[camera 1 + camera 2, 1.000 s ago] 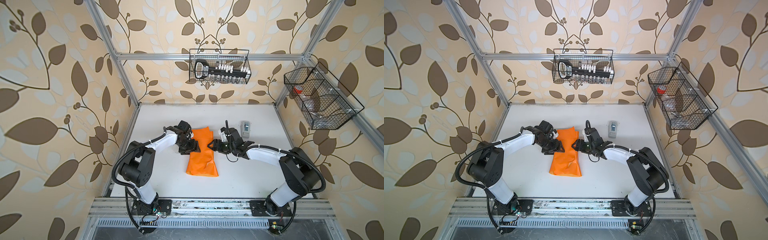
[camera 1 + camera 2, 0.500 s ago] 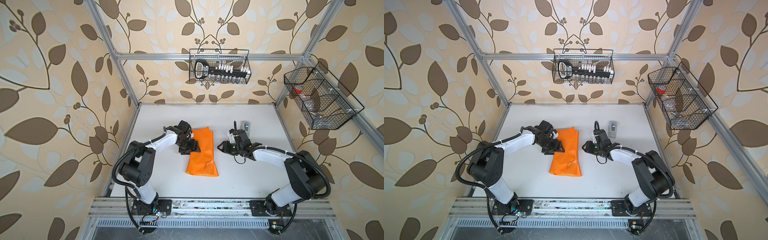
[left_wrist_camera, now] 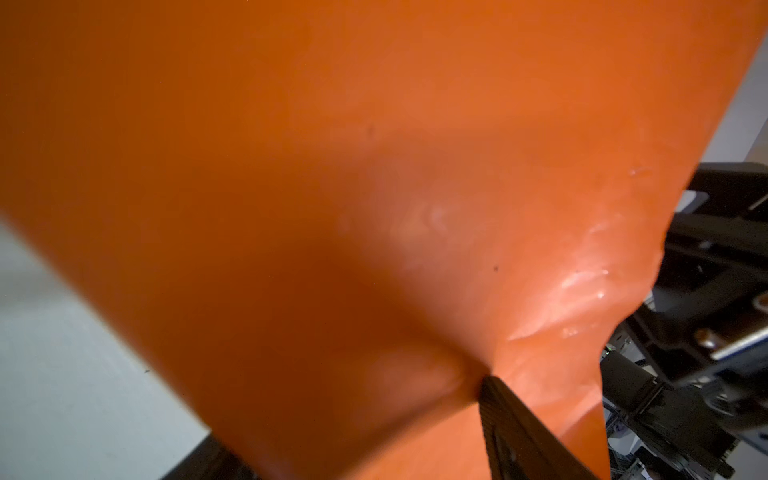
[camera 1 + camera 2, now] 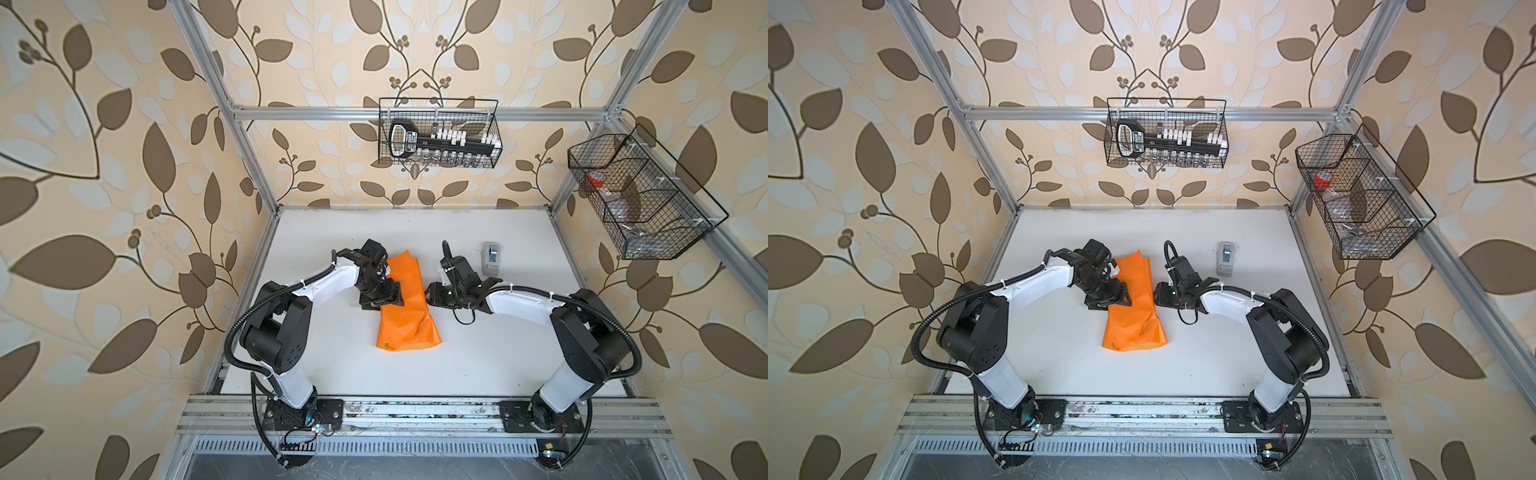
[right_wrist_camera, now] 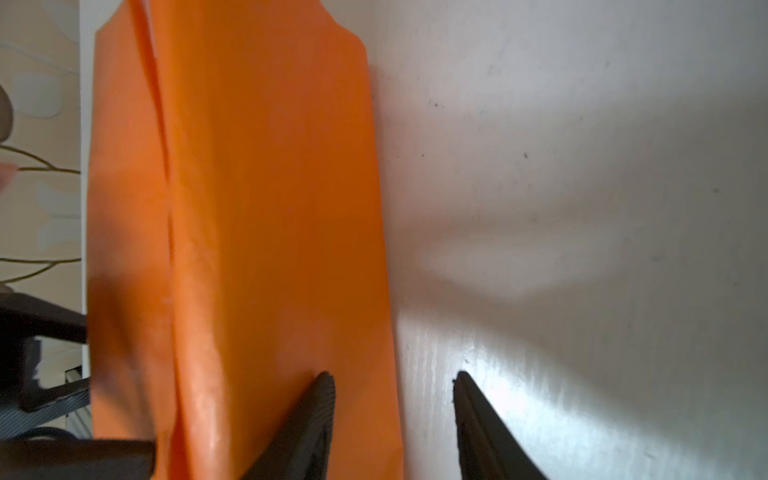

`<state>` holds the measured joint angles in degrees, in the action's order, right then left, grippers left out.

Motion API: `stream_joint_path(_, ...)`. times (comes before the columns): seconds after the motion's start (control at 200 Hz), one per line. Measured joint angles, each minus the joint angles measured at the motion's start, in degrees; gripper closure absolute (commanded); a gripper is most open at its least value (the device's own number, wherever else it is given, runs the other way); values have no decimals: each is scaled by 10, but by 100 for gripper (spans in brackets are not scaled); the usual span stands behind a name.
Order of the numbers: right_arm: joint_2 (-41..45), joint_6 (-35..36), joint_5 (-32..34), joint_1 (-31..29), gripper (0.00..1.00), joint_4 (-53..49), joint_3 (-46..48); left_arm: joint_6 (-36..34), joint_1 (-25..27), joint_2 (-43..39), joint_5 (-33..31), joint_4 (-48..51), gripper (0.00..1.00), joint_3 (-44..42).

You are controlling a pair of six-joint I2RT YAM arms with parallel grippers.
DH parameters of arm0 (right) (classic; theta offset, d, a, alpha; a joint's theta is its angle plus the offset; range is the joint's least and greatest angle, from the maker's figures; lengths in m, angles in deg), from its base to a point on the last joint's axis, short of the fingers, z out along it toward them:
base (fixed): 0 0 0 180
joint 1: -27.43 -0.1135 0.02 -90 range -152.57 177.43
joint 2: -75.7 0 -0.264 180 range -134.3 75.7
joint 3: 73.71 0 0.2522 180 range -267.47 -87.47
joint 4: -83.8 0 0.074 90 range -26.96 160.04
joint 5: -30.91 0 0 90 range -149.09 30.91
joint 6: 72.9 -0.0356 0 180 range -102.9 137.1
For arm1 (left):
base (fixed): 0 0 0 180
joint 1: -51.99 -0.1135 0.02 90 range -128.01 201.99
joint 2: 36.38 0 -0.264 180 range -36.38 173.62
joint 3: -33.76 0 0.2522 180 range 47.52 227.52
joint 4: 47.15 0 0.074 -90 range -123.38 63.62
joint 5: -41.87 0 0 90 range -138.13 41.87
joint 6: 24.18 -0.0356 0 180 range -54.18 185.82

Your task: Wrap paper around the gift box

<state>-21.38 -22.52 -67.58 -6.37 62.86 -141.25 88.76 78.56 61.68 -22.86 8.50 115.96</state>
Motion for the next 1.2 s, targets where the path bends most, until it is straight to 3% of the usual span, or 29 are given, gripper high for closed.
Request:
stream_joint_path(0.475, -21, 30, 70, -28, 44, -70, -41, -1, 14, 27, -18, 36, 21, 30)
stream_joint_path(0.61, -23, 39, 80, -29, 37, -82, -46, -1, 16, 30, -24, 41, 23, 34)
stream_joint_path(0.835, -12, 46, 73, -11, 36, -85, -46, -1, 16, 30, -21, 37, 24, 31)
stream_joint_path(0.985, 35, 47, 48, 31, 40, -66, -35, -1, 16, 30, -18, 32, 24, 29)
stream_joint_path(1.08, 59, 50, 19, 47, 51, -45, -31, -1, 16, 30, -17, 31, 24, 28)
stream_joint_path(1.2, 57, 62, -39, 45, 56, -17, -35, -1, 16, 30, -17, 31, 24, 28)
